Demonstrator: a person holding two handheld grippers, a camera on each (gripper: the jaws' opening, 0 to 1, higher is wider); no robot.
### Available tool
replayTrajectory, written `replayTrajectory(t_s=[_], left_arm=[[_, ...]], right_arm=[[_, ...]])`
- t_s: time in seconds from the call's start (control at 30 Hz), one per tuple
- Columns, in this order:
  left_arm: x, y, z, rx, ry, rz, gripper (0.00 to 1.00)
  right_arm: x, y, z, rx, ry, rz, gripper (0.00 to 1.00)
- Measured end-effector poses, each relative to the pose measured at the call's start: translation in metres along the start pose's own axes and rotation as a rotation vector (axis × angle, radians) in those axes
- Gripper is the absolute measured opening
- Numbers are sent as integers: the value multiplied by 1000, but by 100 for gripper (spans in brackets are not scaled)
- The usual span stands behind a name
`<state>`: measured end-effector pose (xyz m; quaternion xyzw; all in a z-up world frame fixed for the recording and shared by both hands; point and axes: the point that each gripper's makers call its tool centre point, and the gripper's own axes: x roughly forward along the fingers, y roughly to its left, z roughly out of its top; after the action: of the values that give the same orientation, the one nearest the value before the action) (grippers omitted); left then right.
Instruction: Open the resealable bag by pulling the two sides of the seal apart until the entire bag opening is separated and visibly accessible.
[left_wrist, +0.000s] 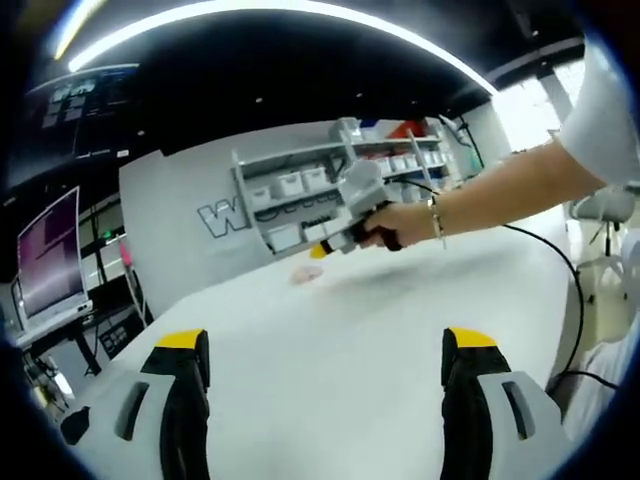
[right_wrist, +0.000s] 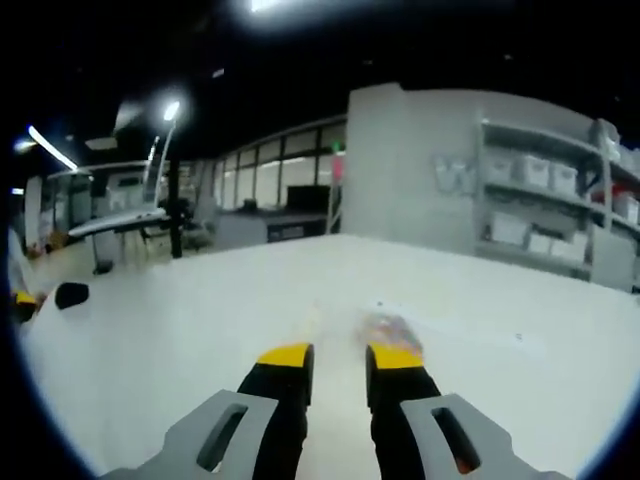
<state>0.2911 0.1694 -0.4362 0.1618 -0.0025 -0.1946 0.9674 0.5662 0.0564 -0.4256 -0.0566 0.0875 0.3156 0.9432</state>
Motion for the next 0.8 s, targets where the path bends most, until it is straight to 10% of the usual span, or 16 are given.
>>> replayTrajectory(t_s=[0.8], left_arm=[[-5, -3, 10, -31, -12, -6, 93]], right_arm=[[-76, 32, 3, -5, -86, 50, 19]])
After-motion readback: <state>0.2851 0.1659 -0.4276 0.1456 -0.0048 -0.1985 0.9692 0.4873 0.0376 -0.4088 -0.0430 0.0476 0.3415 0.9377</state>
